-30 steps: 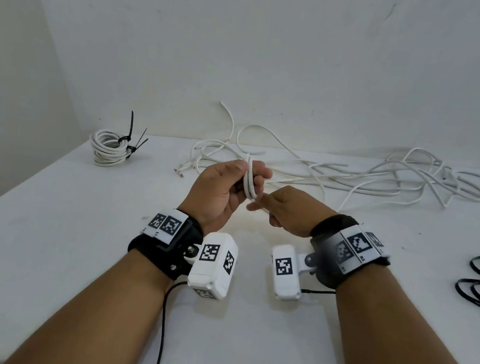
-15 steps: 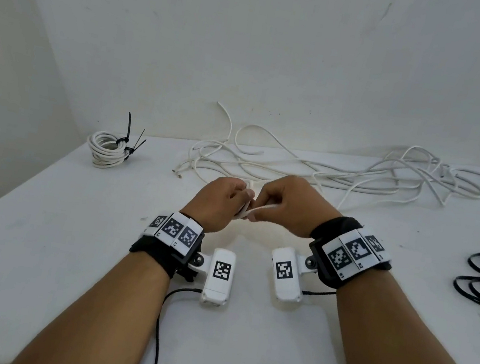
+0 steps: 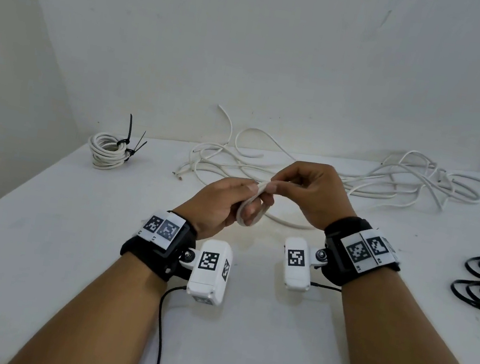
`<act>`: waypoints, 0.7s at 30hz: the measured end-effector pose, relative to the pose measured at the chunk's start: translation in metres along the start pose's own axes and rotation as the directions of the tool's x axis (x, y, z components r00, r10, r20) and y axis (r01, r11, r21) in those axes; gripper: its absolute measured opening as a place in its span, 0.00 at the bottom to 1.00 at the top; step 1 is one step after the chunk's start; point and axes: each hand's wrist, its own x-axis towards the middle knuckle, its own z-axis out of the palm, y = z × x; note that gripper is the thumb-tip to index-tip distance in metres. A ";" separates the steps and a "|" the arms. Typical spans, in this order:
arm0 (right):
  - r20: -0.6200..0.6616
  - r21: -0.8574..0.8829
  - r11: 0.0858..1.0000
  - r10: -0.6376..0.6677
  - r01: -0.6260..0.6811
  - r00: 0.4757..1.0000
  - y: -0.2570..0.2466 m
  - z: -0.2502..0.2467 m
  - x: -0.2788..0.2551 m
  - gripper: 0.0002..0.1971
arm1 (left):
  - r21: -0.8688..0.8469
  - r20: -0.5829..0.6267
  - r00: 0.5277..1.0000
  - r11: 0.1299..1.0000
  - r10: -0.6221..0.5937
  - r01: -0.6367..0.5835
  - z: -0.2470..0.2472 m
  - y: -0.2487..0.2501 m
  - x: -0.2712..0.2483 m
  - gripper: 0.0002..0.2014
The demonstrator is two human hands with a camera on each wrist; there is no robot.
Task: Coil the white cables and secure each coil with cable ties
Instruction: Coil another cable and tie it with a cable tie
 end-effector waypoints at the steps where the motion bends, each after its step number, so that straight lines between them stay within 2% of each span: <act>1: -0.007 0.001 1.000 -0.002 0.002 1.000 0.001 -0.001 0.001 0.05 | -0.028 -0.005 1.000 1.000 0.009 -0.009 0.000 0.000 0.001 0.19; 3: -0.010 -0.003 1.000 0.001 -0.001 1.000 0.003 -0.002 0.002 0.05 | -0.126 -0.021 1.000 0.992 0.018 -0.020 0.000 0.001 0.002 0.14; 8: 0.082 -0.115 0.991 0.076 -0.066 0.994 0.002 0.004 -0.001 0.23 | -0.326 -0.042 0.997 0.942 0.062 -0.073 0.001 0.000 0.004 0.12; 11: 0.087 -0.076 0.993 0.092 -0.086 0.992 0.001 0.009 0.000 0.28 | -0.420 -0.091 0.991 0.898 0.103 -0.132 0.004 0.000 0.007 0.14; 16: 0.176 -0.212 0.972 0.137 -0.099 0.975 0.005 0.013 0.001 0.27 | -0.587 -0.142 0.982 0.789 0.123 -0.183 0.007 0.004 0.009 0.15; 19: 0.259 -0.290 0.954 0.158 -0.080 0.953 0.006 0.014 0.001 0.23 | -0.580 -0.174 0.976 0.787 0.134 -0.211 0.007 0.003 0.009 0.14; 21: 0.333 -0.356 0.933 0.182 -0.055 0.925 0.005 0.016 0.000 0.16 | -0.548 -0.230 0.965 0.804 0.122 -0.232 0.007 0.001 0.010 0.11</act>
